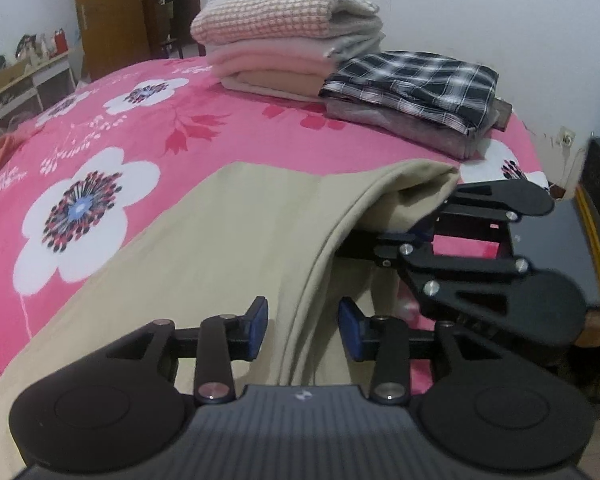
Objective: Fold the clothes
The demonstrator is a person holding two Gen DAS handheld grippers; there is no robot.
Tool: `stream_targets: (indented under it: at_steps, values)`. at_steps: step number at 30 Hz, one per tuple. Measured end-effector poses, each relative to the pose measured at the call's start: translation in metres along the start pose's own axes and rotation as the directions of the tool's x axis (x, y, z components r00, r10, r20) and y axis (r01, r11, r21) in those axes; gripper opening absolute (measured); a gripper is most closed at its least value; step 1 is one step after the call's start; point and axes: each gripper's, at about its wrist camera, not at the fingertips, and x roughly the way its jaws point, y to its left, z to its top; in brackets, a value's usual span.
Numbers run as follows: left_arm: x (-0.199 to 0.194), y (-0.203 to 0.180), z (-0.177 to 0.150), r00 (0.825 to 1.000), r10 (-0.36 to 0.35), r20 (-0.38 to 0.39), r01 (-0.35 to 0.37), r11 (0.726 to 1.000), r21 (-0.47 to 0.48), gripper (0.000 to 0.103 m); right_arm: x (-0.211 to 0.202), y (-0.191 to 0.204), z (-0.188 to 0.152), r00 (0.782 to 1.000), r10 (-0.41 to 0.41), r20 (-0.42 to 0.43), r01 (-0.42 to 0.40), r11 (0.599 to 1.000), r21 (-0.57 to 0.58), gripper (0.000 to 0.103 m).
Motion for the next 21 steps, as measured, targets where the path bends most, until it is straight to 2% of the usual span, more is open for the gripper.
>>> stream_targets:
  at_steps: [1, 6, 11, 12, 14, 17, 21]
  values:
    - [0.002, -0.001, 0.001, 1.000, 0.005, -0.005, -0.005, 1.000, 0.006, 0.039, -0.001, -0.008, 0.000, 1.000, 0.025, 0.004, -0.025, 0.998, 0.058, 0.004]
    - [0.010, -0.008, 0.007, 0.998, 0.050, -0.027, -0.049, 0.998, 0.033, 0.016, -0.007, -0.032, -0.007, 0.990, 0.122, 0.069, -0.135, 0.961, 0.243, 0.005]
    - [0.007, -0.015, 0.008, 0.992, 0.123, 0.002, -0.123, 0.991, 0.053, 0.009, -0.012, -0.047, -0.014, 0.982, 0.170, 0.080, -0.187, 0.921, 0.343, 0.007]
    - [0.006, -0.017, 0.007, 0.990, 0.137, 0.009, -0.138, 0.989, 0.062, 0.009, -0.015, -0.048, -0.015, 0.983, 0.172, 0.063, -0.183, 0.919, 0.348, 0.009]
    - [0.004, -0.023, 0.007, 0.986, 0.165, 0.020, -0.166, 0.982, 0.089, 0.009, -0.022, -0.050, -0.017, 0.984, 0.177, 0.029, -0.176, 0.917, 0.359, 0.025]
    - [0.004, -0.028, 0.007, 0.982, 0.188, 0.028, -0.190, 0.975, 0.116, 0.009, -0.035, -0.046, -0.018, 0.985, 0.167, -0.042, -0.145, 0.933, 0.329, 0.043]
    - [0.004, -0.032, 0.006, 0.978, 0.204, 0.037, -0.207, 0.969, 0.132, 0.009, -0.056, -0.035, -0.015, 0.978, 0.175, -0.113, -0.142, 0.957, 0.255, 0.043]
